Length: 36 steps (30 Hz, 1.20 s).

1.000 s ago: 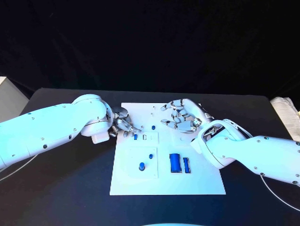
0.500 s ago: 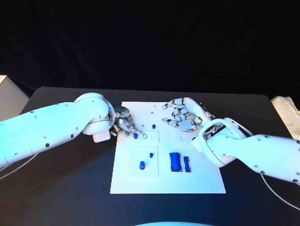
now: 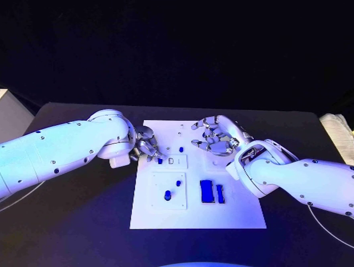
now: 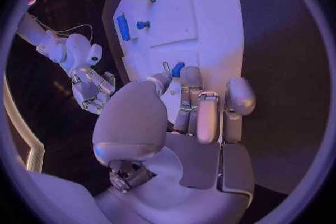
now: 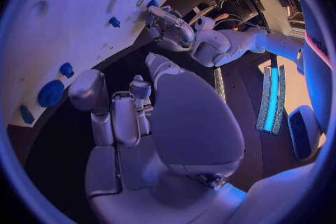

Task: Assemble the parts on the task board

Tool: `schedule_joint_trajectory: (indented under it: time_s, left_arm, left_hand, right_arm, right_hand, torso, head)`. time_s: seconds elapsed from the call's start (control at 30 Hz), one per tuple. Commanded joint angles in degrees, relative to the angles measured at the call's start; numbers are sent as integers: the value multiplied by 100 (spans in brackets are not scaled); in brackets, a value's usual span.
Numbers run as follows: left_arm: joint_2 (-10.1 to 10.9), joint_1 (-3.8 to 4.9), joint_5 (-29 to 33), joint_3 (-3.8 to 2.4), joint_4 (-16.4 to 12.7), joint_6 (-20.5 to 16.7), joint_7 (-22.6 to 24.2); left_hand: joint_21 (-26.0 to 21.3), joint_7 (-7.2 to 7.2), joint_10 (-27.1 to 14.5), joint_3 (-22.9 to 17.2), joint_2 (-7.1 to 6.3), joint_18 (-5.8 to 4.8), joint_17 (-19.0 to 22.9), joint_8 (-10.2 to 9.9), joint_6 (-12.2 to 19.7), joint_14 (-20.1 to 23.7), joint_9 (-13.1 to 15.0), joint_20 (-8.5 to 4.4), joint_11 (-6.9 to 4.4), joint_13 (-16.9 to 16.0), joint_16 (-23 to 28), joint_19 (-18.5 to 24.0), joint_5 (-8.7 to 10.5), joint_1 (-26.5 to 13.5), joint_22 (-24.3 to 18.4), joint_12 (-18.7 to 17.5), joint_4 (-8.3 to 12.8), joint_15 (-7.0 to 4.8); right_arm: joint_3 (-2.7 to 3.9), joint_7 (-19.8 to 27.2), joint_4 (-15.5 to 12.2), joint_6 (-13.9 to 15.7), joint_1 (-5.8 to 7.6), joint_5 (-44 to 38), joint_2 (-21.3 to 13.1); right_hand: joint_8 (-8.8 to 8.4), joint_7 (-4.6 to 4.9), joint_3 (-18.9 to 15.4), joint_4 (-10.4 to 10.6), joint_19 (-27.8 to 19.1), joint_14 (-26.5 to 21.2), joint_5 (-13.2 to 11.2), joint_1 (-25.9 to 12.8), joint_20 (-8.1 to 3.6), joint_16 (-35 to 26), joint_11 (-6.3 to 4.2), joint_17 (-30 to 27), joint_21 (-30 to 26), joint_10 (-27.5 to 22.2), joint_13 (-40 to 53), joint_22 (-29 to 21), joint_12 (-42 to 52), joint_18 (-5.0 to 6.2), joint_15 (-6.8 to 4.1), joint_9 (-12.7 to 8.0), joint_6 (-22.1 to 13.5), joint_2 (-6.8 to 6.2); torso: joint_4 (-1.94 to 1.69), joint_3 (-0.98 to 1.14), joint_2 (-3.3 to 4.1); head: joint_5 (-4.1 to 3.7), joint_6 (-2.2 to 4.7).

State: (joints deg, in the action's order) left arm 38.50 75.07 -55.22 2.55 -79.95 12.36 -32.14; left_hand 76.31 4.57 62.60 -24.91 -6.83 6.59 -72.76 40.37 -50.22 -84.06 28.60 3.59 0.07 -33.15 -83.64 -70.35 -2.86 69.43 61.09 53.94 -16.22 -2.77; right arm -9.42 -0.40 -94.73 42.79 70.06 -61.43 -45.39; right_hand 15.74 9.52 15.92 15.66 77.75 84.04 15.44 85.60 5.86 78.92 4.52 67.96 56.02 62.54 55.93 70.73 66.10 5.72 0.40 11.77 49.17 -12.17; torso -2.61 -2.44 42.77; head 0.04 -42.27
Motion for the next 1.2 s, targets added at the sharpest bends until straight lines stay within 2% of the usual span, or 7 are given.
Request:
schedule_joint_trajectory:
  time_s: [0.03,0.27,0.43,0.53,0.73,0.83,1.2]
  left_arm:
    - [-48,-45,5,52,33,275,-83]
    - [-73,-45,5,80,80,296,-86]
    - [-77,-45,5,91,92,295,-80]
    - [-76,-45,30,94,84,283,-66]
    - [-68,-45,213,96,64,173,-32]
    - [-57,-45,376,96,53,96,-12]
    - [8,-45,757,64,54,24,33]
  left_hand:
    - [42,-59,83,-165,-6,-58,-14,5,9,-155,23,-14,-9,-61,-20,-30,-8,129,20,61,26,-57]
    - [59,-83,148,-576,-100,-64,-54,35,12,-169,93,-37,-33,-148,-28,-47,-7,255,52,99,119,-77]
    - [72,-101,198,-1069,-232,-68,-95,57,21,-184,165,-54,-49,-191,-36,-60,-8,294,79,93,307,-92]
    - [79,-91,229,-1606,-359,-69,-128,79,30,-196,238,-64,-62,-194,-39,-64,-37,236,95,45,571,-99]
    - [107,-84,308,-2146,-515,-75,-159,183,75,-207,396,-73,-52,-201,-38,-85,-769,62,139,-16,1003,-100]
    - [136,-62,363,-2328,-541,-78,-149,246,74,-208,489,-80,-42,-231,-26,-100,-1257,-71,174,-30,1222,-94]
    - [174,-71,459,-2403,-555,-86,-137,269,33,-208,536,-91,-55,-335,-16,-130,-1518,-171,229,29,1357,-106]
  right_arm:
    - [-1,19,-7,-86,-1,-16,-3]
    - [-1,15,-9,-98,-1,-16,-8]
    - [-1,9,-9,-109,-1,-16,-12]
    - [-2,3,-4,-117,-1,-15,-11]
    - [-2,-6,12,-134,-2,-14,-8]
    - [-3,-16,24,-149,-2,-13,-4]
    - [-7,-61,82,-239,-9,26,16]
  right_hand:
    - [33,5,35,-11,0,44,23,9,-15,-39,2,-5,-20,-14,-5,-5,-37,90,-48,9,-51,-53]
    - [33,5,35,-11,0,44,23,9,-15,-39,2,-5,-20,-14,-5,-5,-37,90,-48,9,-51,-53]
    - [33,5,35,-11,0,44,23,9,-15,-39,2,-5,-20,-14,-5,-5,-37,90,-48,9,-51,-53]
    - [33,5,35,-11,0,44,23,9,-15,-39,2,-5,-20,-14,-5,-5,-37,90,-48,9,-51,-53]
    - [46,4,54,-11,5,45,34,-8,-17,-52,1,-18,-43,-13,-28,-20,-41,92,-50,12,-58,-63]
    - [46,4,54,-11,5,45,34,-8,-17,-52,1,-18,-43,-13,-28,-20,-41,92,-50,12,-58,-63]
    - [50,6,61,-1,21,56,43,-35,-17,-39,2,13,-28,-16,-45,-13,-44,87,-50,11,-74,-71]
  torso:
    - [1,-1,3]
    - [1,6,-3]
    - [1,5,-3]
    - [0,3,-4]
    - [-3,-2,-9]
    - [-3,-2,-7]
    - [-6,-2,-3]
  head:
    - [-8,-11]
    - [-4,-32]
    - [0,-47]
    - [2,-42]
    - [4,-46]
    - [6,-43]
    - [-1,-31]
